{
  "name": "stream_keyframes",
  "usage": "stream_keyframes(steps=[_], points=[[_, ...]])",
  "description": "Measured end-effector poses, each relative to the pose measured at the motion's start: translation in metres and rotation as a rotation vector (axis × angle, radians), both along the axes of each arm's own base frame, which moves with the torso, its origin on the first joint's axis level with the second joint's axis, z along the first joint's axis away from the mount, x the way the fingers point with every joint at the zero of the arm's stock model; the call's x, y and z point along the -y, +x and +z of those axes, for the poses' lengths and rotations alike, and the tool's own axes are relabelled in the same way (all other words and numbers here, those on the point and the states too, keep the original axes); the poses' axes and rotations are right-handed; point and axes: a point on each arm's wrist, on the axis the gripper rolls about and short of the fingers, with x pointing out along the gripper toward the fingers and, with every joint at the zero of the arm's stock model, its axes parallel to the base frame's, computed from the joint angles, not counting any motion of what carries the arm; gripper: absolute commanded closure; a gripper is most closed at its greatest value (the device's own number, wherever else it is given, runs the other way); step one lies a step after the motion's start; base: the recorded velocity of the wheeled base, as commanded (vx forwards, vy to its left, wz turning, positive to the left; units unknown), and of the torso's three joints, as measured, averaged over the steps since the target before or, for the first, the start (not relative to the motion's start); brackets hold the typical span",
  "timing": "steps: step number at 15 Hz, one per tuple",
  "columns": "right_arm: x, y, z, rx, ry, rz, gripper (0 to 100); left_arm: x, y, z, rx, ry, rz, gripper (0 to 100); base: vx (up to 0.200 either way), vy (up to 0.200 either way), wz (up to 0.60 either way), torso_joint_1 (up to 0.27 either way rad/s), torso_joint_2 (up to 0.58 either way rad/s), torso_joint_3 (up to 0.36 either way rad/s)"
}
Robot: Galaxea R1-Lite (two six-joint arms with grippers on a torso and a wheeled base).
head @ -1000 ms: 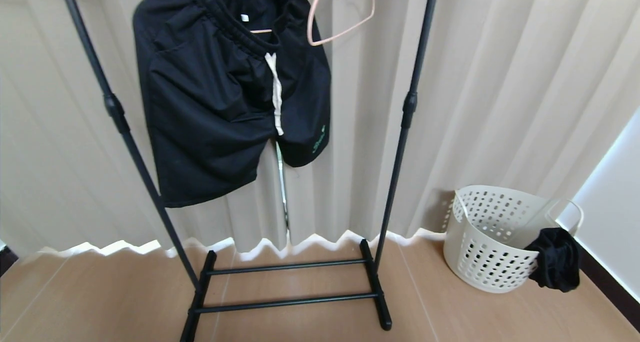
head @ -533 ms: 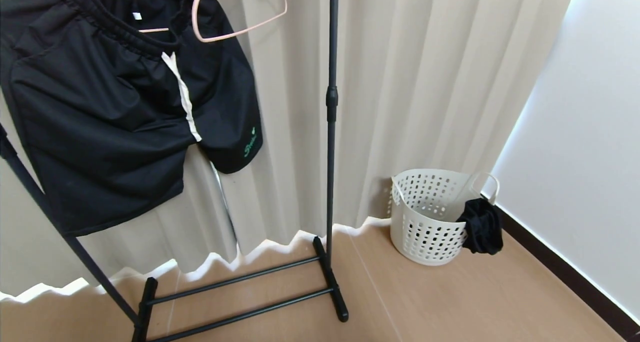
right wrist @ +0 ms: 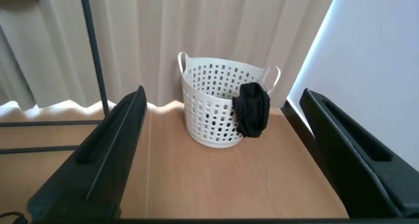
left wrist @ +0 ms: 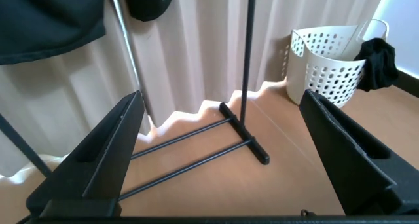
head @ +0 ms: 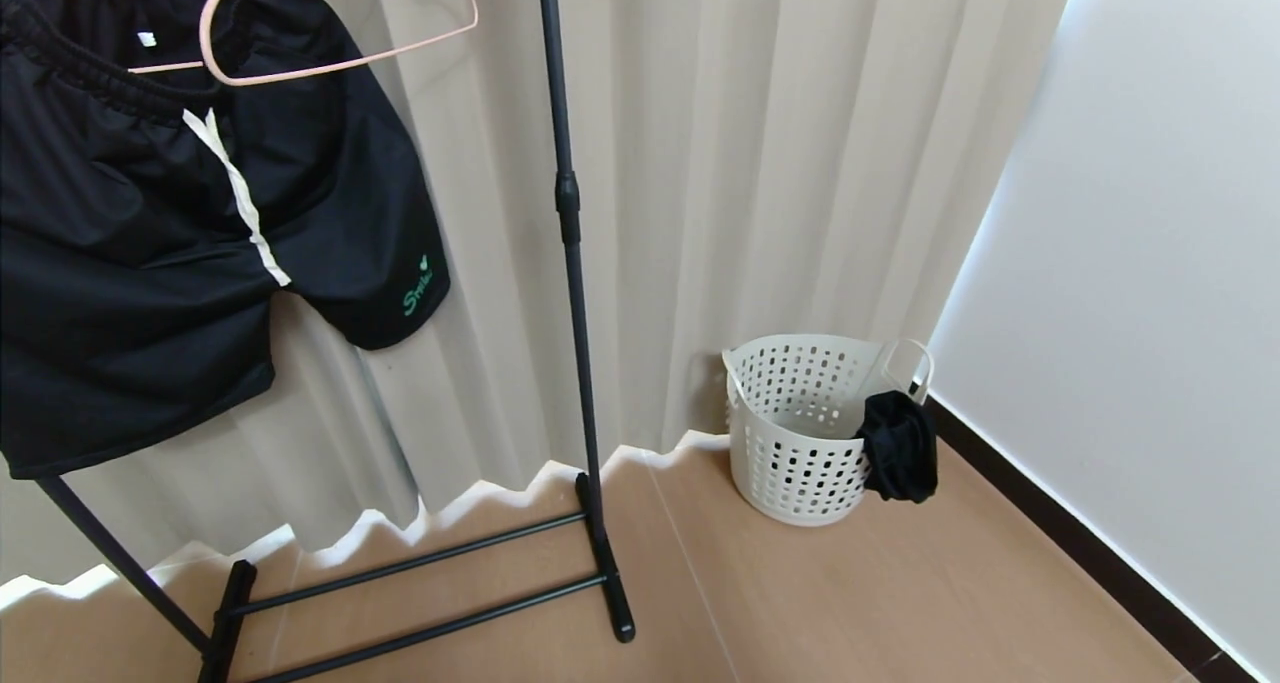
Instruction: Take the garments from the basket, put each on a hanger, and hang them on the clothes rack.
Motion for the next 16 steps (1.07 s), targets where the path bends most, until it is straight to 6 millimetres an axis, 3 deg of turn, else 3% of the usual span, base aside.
stream_keyframes(steps=[3, 13, 16], points=[[0.0000, 0.0000, 0.0000, 0.000, 0.000, 0.000, 0, 0.0000, 0.0000, 0.0000, 0.000, 0.000, 0.000, 0, 0.067, -0.200, 0.00, 0.002, 0.00, -0.002], [0.0000, 0.0000, 0.0001, 0.000, 0.000, 0.001, 0, 0.0000, 0.0000, 0.0000, 0.000, 0.000, 0.000, 0, 0.200, -0.020, 0.00, 0.002, 0.00, 0.003], [0.0000, 0.0000, 0.0001, 0.000, 0.000, 0.001, 0, 0.0000, 0.0000, 0.0000, 0.000, 0.000, 0.000, 0, 0.067, -0.133, -0.60, 0.001, 0.01, 0.002]])
